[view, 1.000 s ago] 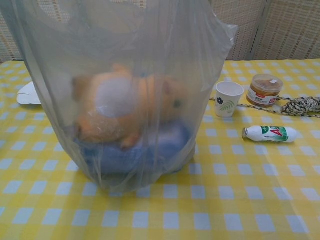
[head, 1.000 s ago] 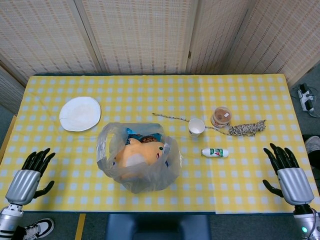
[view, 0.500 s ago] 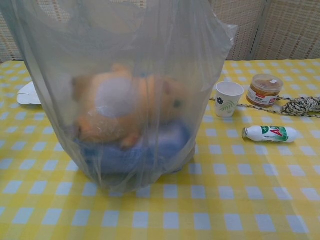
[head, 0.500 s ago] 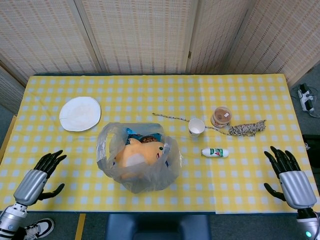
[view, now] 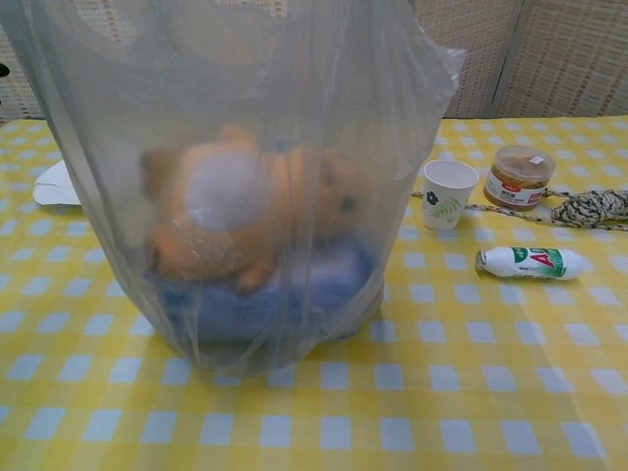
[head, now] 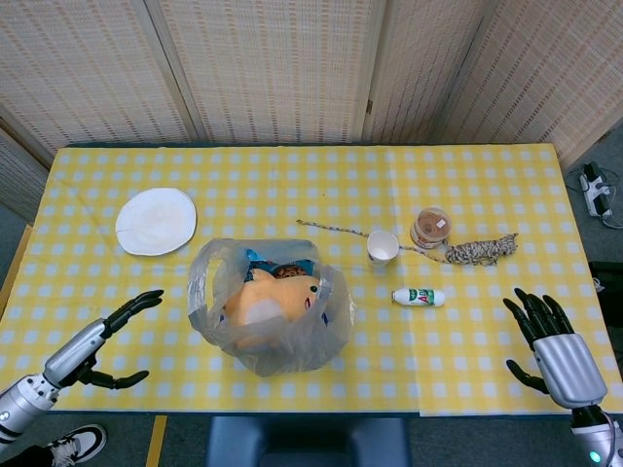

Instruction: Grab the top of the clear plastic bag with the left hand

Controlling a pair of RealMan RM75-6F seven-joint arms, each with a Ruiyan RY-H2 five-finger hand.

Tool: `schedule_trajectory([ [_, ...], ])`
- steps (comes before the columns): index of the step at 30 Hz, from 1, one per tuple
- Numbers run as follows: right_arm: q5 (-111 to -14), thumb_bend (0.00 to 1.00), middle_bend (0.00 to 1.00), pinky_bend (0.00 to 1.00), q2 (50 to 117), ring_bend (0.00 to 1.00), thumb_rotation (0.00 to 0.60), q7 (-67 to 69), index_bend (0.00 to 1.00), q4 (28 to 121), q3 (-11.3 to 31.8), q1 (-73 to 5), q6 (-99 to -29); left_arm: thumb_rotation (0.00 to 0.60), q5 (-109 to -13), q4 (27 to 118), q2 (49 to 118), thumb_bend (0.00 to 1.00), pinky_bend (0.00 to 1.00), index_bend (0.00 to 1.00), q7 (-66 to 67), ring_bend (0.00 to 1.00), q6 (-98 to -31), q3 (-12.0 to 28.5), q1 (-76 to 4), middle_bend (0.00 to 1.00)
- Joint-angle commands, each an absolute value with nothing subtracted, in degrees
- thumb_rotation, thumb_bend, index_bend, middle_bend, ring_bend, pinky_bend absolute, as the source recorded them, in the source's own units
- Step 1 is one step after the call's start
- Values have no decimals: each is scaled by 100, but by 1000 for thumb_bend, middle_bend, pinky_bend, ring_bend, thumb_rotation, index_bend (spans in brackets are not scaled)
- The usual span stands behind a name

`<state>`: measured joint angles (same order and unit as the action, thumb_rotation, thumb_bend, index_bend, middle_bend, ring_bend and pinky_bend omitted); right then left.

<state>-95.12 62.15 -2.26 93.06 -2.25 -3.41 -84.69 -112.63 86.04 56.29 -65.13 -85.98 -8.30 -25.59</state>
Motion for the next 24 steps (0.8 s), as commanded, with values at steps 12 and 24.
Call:
schedule_trajectory([
  [12, -9546, 275, 0, 0, 6191, 0, 600, -144, 0, 9285, -258, -348, -8462, 600, -11463, 8599, 5655, 131, 0, 95, -7701, 0, -8937, -739, -3297, 38],
  [24, -9532, 275, 0, 0, 6137, 0, 600, -107, 0, 9317, -286, -370, -8389, 600, -11409, 8878, 5811, 123, 0, 99, -7345, 0, -8592, -660, -3709, 38],
])
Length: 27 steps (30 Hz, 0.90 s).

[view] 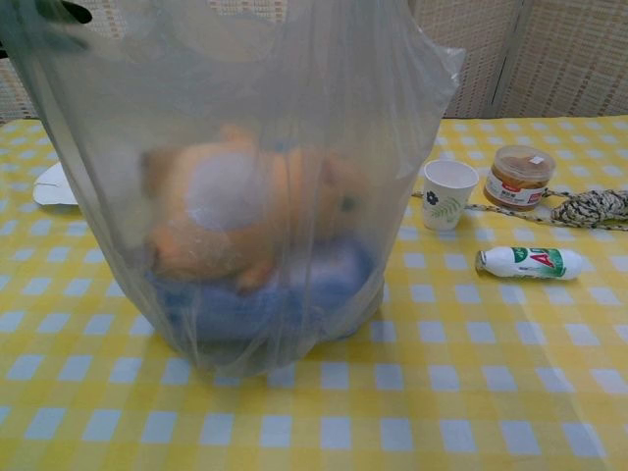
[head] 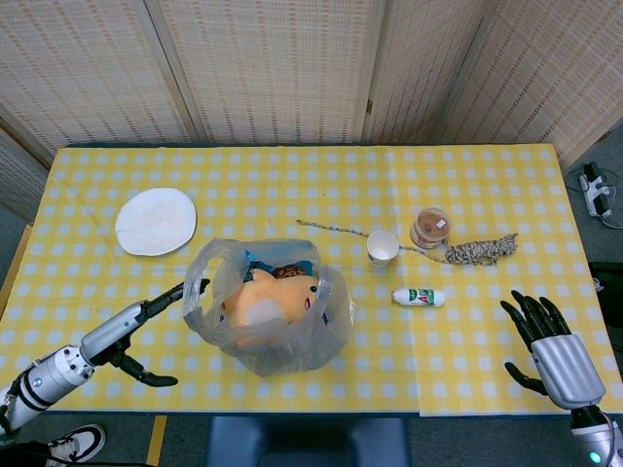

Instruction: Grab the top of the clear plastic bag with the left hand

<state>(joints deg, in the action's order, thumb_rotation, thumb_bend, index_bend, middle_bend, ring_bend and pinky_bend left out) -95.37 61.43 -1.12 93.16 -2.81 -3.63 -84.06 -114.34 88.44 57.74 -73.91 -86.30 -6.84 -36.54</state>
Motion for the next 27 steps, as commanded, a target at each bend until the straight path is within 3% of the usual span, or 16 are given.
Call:
schedule_trajectory([
  [1, -9529, 275, 0, 0, 6133, 0, 600, -106, 0, 9319, -287, -372, -8381, 600, -11400, 8892, 5824, 123, 0, 101, -7318, 0, -8588, -649, -3728, 38],
  [27, -9509, 276, 0, 0, 6111, 0, 600, -78, 0, 9328, -277, -348, -8427, 600, -11259, 8873, 6487, 122, 2, 198, -6431, 39, -8693, -455, -3942, 126],
])
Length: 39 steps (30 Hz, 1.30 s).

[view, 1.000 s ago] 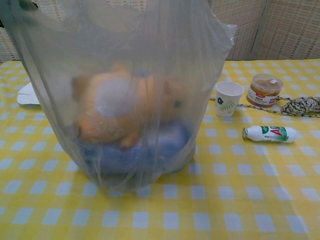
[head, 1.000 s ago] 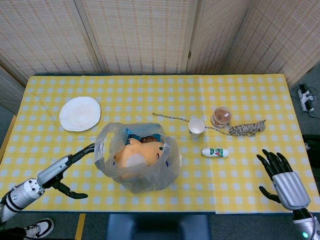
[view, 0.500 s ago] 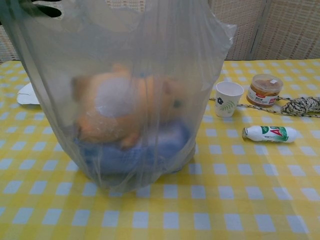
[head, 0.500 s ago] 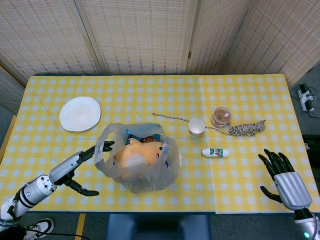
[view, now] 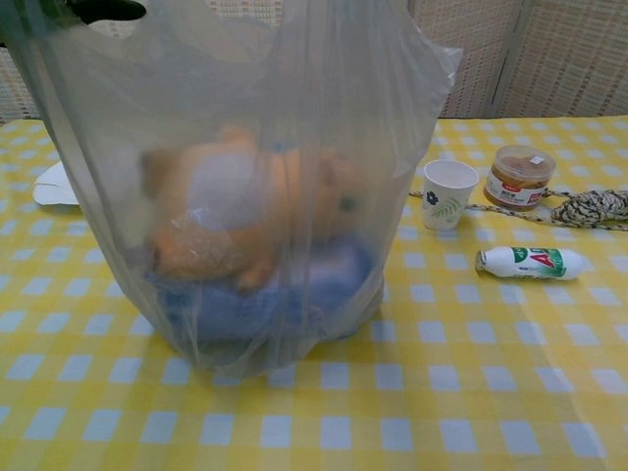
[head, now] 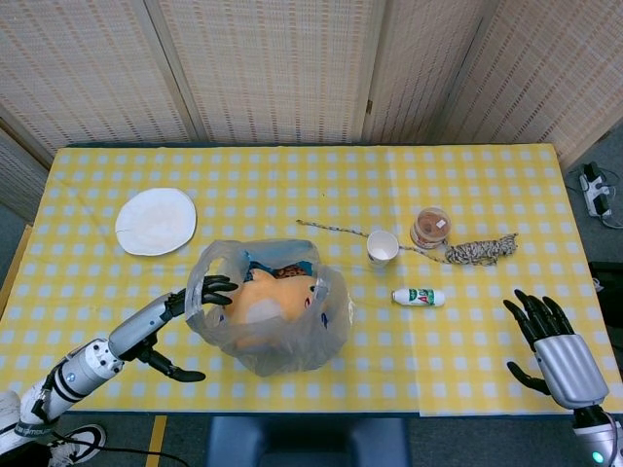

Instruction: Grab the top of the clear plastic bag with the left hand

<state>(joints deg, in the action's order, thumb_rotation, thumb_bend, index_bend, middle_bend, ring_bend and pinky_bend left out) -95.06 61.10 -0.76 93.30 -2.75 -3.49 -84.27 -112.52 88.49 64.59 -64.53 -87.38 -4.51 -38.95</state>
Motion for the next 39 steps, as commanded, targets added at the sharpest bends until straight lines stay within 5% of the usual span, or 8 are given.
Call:
schedule_trajectory([
  [1, -9512, 276, 0, 0, 6111, 0, 600, -80, 0, 9328, -279, -348, -8426, 600, -11258, 8880, 6496, 122, 2, 200, -6429, 39, -8672, -456, -3964, 127],
  [39, -9559, 275, 0, 0, 6114, 0, 600, -97, 0, 9297, -326, -380, -8351, 600, -10814, 9529, 6456, 108, 0, 189, -6622, 3, -7347, -370, -5057, 134],
])
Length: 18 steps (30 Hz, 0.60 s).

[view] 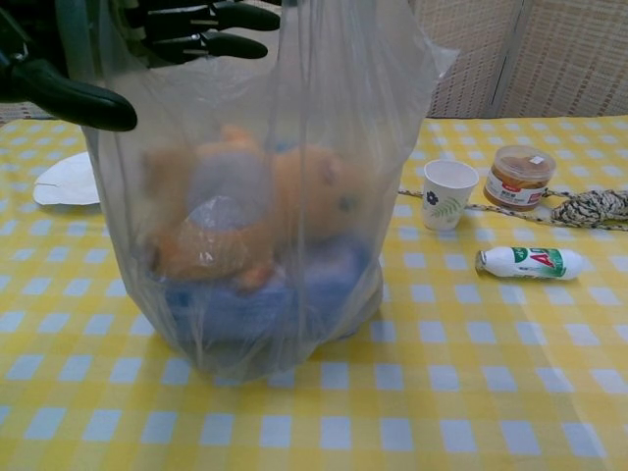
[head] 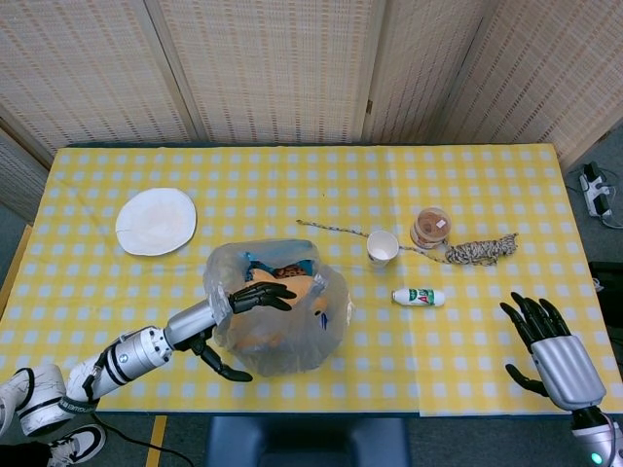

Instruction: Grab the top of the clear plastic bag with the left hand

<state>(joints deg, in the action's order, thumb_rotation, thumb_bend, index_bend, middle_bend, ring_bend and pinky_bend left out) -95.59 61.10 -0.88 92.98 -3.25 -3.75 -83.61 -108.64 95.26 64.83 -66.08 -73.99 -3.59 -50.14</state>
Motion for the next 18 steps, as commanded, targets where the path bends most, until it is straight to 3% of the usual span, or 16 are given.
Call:
schedule_trajectory([
  [1, -9561, 275, 0, 0, 6116, 0, 600, -101, 0, 9299, -328, -381, -8347, 600, -10798, 9523, 6451, 108, 0, 188, -6654, 3, -7336, -368, -5071, 134],
  [18, -9537, 276, 0, 0, 6098, 0, 600, -60, 0, 9300, -316, -358, -8397, 600, -10988, 9387, 6233, 110, 0, 170, -8397, 2, -7685, -528, -5265, 113],
])
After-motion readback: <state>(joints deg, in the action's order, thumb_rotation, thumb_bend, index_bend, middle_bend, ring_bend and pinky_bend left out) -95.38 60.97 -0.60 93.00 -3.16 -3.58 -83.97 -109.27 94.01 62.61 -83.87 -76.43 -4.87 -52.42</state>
